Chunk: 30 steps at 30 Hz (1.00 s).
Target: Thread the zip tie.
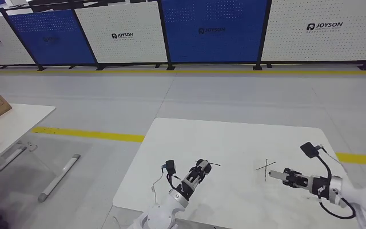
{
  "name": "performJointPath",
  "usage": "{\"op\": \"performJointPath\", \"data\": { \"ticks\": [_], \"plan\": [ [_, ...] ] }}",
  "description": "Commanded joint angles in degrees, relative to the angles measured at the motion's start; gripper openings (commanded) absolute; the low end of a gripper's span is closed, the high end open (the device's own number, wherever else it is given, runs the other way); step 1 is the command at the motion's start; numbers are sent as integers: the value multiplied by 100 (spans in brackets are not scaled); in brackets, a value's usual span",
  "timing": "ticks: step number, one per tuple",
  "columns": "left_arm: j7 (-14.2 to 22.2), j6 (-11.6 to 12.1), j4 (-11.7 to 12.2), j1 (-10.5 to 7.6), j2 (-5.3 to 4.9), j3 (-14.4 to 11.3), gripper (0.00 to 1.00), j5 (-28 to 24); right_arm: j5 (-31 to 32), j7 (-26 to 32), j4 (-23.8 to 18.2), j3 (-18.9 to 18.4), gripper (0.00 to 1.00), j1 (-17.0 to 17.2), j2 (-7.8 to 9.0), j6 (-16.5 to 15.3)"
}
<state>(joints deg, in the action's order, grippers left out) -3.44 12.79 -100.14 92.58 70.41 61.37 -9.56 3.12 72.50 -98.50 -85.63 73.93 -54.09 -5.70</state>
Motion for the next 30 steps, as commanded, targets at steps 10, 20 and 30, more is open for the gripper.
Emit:
{"op": "performJointPath", "data": {
  "ticks": [10, 20, 30],
  "plan": [
    [0, 0, 0, 0, 0, 0, 0, 0, 849, 714, 638, 1378, 100, -1291, 56, 352],
    [0, 0, 0, 0, 0, 0, 0, 0, 752, 714, 920, 1634, 100, -1581, 65, 464],
    [0, 0, 0, 0, 0, 0, 0, 0, 1105, 179, 736, 1768, 100, -1692, 33, 1642]
  ]
}}
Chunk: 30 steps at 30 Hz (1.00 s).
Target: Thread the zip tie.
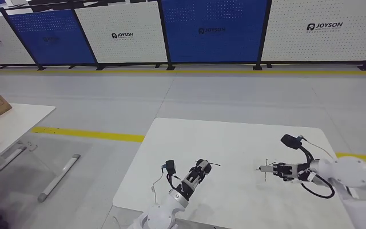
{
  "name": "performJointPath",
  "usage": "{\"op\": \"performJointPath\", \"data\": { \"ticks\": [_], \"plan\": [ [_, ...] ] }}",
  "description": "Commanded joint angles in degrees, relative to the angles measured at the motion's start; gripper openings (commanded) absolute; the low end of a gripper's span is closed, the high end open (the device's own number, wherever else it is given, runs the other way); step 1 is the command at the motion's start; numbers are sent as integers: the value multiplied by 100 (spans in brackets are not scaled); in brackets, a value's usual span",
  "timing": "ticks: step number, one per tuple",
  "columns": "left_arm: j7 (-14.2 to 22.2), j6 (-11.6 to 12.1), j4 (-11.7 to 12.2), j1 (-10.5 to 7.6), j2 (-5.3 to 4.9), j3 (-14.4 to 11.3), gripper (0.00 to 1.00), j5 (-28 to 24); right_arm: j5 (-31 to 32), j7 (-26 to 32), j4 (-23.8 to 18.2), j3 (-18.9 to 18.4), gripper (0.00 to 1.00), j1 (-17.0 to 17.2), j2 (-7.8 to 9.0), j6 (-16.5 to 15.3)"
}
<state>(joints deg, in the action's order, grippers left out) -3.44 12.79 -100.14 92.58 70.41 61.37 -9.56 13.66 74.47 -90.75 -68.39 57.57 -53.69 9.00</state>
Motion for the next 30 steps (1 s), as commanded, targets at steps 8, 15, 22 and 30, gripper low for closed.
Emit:
{"op": "performJointPath", "data": {
  "ticks": [8, 15, 22, 30],
  "plan": [
    [0, 0, 0, 0, 0, 0, 0, 0, 209, -85, 664, 755, 100, -880, -198, 774],
    [0, 0, 0, 0, 0, 0, 0, 0, 49, -213, 1661, 1500, 100, -1431, -463, 623],
    [0, 0, 0, 0, 0, 0, 0, 0, -112, -260, 2142, 1760, 100, -1623, -591, 488],
    [0, 0, 0, 0, 0, 0, 0, 0, -112, -260, 2142, 1760, 100, -1623, -591, 488]
  ]
}}
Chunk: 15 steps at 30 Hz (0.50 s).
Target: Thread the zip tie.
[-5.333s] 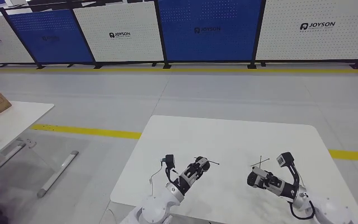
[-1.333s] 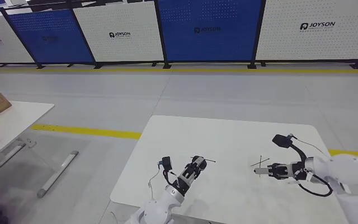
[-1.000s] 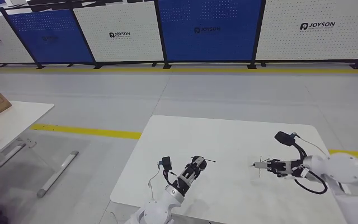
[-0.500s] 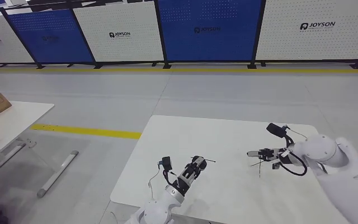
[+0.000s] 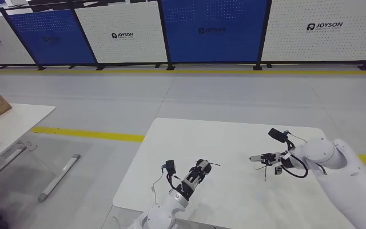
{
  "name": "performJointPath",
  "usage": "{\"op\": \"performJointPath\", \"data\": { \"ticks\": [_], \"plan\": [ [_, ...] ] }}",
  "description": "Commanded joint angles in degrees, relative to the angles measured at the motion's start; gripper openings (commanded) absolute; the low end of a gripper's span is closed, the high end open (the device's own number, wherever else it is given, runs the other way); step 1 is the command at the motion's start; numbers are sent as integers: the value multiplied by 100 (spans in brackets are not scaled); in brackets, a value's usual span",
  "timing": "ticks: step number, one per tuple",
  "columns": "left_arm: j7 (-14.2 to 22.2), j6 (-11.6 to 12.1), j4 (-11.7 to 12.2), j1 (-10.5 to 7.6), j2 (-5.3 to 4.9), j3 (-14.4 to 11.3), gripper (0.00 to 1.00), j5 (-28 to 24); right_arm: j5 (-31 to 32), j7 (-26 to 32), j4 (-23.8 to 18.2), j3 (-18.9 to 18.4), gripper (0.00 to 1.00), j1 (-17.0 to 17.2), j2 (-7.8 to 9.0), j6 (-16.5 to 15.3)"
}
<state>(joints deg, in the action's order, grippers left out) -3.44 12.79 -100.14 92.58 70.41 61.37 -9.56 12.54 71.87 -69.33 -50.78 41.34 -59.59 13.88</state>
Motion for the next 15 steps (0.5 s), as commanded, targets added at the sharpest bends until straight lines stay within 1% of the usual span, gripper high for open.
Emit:
{"op": "performJointPath", "data": {
  "ticks": [1, 2, 5, 8, 9, 15],
  "plan": [
    [0, 0, 0, 0, 0, 0, 0, 0, 10, -35, -4, 4, 100, 14, -1, -9],
    [0, 0, 0, 0, 0, 0, 0, 0, 53, -104, -29, 26, 100, 51, -3, -25],
    [0, 0, 0, 0, 0, 0, 0, 0, 365, -128, -98, 143, 100, -8, -19, 229],
    [0, 0, 0, 0, 0, 0, 0, 0, 630, 168, -55, 359, 100, -151, -62, 383],
    [0, 0, 0, 0, 0, 0, 0, 0, 652, 170, 1, 392, 100, -219, -83, 426],
    [0, 0, 0, 0, 0, 0, 0, 0, 635, 151, 21, 396, 100, -232, -91, 441]
  ]
}}
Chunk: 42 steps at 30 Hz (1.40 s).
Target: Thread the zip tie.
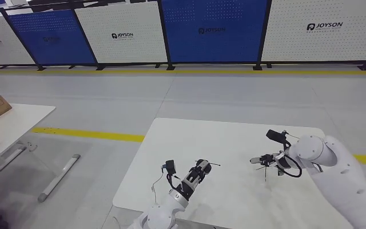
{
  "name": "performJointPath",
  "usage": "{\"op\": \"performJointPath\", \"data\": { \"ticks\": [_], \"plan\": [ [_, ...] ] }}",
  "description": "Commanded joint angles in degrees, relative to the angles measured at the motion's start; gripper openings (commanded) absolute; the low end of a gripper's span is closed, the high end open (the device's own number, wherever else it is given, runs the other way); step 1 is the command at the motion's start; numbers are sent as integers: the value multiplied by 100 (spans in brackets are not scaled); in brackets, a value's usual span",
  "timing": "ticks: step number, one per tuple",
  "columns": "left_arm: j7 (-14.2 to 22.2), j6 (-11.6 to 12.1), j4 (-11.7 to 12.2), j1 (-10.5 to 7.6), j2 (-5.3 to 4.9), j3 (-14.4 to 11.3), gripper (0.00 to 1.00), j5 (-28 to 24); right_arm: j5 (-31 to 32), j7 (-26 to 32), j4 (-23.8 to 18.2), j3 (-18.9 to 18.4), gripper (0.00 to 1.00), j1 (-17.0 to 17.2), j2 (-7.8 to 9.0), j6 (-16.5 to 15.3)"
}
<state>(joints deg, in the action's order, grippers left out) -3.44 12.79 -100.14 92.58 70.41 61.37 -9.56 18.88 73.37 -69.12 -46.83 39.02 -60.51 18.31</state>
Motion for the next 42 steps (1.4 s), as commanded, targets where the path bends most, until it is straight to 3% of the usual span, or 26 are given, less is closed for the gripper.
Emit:
{"op": "performJointPath", "data": {
  "ticks": [1, 12, 14, 15, 20, 21, 24, 33, 37, 42],
  "plan": [
    [0, 0, 0, 0, 0, 0, 0, 0, 1, 1, -1, 0, 100, 1, 0, -1],
    [0, 0, 0, 0, 0, 0, 0, 0, 293, -97, -93, 93, 100, 16, -39, 117],
    [0, 0, 0, 0, 0, 0, 0, 0, 291, -45, -36, 112, 80, -22, -59, 117],
    [0, 0, 0, 0, 0, 0, 0, 0, 291, -28, 6, 123, 52, -43, -73, 117],
    [0, 0, 0, 0, 0, 0, 0, 0, 340, 51, 198, 193, 38, -115, -126, 117],
    [0, 0, 0, 0, 0, 0, 0, 0, 355, 78, 250, 212, 28, -130, -138, 117],
    [0, 0, 0, 0, 0, 0, 0, 0, 457, 119, 411, 293, 30, -192, -191, 117],
    [0, 0, 0, 0, 0, 0, 0, 0, 594, 349, 864, 380, 23, -377, -339, 117],
    [0, 0, 0, 0, 0, 0, 0, 0, 675, 384, 1107, 435, 15, -464, -441, 117],
    [0, 0, 0, 0, 0, 0, 0, 0, 796, 429, 1358, 503, 16, -578, -579, 117]
  ]
}}
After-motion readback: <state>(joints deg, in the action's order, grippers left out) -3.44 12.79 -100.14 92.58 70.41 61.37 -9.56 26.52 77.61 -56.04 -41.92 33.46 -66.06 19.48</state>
